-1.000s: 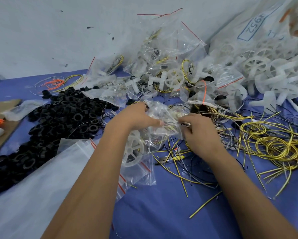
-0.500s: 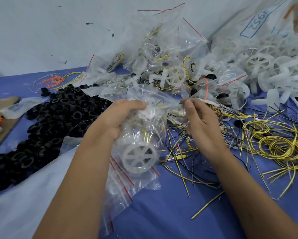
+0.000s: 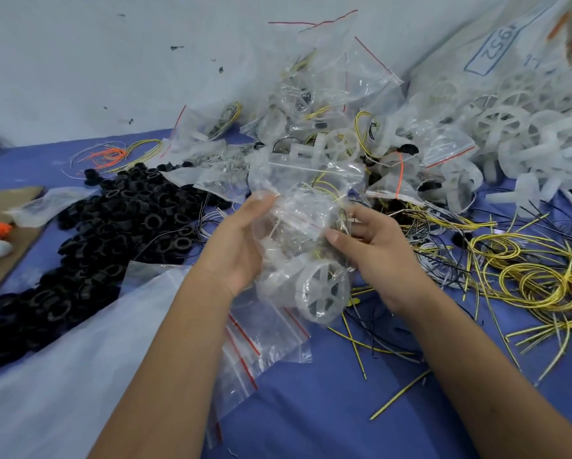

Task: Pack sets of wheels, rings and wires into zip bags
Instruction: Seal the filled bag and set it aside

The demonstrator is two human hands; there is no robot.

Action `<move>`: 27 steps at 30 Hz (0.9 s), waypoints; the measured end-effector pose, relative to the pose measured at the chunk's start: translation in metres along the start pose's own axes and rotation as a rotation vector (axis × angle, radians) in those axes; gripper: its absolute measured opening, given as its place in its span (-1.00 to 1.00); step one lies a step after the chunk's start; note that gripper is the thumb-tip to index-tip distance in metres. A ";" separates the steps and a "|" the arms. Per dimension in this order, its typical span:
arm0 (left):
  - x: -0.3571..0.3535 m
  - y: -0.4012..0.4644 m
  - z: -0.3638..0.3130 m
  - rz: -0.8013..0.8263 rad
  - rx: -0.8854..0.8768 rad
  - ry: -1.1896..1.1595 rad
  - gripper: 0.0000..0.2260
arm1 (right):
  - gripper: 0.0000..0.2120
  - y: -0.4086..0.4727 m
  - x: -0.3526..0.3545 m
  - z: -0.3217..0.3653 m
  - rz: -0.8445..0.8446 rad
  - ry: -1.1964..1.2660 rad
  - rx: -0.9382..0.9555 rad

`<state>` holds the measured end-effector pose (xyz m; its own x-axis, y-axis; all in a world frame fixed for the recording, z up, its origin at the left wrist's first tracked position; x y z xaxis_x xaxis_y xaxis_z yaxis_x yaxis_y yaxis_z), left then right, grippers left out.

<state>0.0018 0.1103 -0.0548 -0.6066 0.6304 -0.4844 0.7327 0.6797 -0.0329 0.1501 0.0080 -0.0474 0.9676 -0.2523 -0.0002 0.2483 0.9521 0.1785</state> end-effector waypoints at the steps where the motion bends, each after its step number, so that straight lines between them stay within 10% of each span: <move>1: 0.000 -0.001 -0.001 0.039 -0.009 0.012 -0.75 | -0.82 0.000 0.002 0.002 -0.019 0.027 0.018; 13: 0.000 -0.008 0.021 0.147 0.121 0.394 -0.42 | -0.85 -0.001 0.017 -0.011 -0.125 0.051 -0.122; 17: -0.008 -0.013 0.027 0.202 0.173 0.349 -0.49 | -0.62 -0.002 0.013 -0.001 -0.104 0.017 -0.050; 23: -0.031 -0.024 0.028 0.417 0.237 0.255 -0.38 | -0.81 -0.003 0.023 0.006 -0.203 0.134 0.020; 27: -0.032 -0.012 0.018 0.234 0.072 0.163 -0.34 | -0.66 -0.007 0.019 0.014 -0.180 0.035 0.040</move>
<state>0.0180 0.0757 -0.0551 -0.4561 0.8228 -0.3391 0.8749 0.4843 -0.0019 0.1662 -0.0062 -0.0354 0.9088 -0.4114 -0.0702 0.4166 0.8842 0.2111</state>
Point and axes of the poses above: each hand's wrist, its own y-axis towards the middle knuckle, its own x-axis out of the back of the hand, z = x × y, the point moved 9 cm from there along y, towards the middle knuckle, and after that the axes turned 8 degrees about z, right-handed, at the moved point
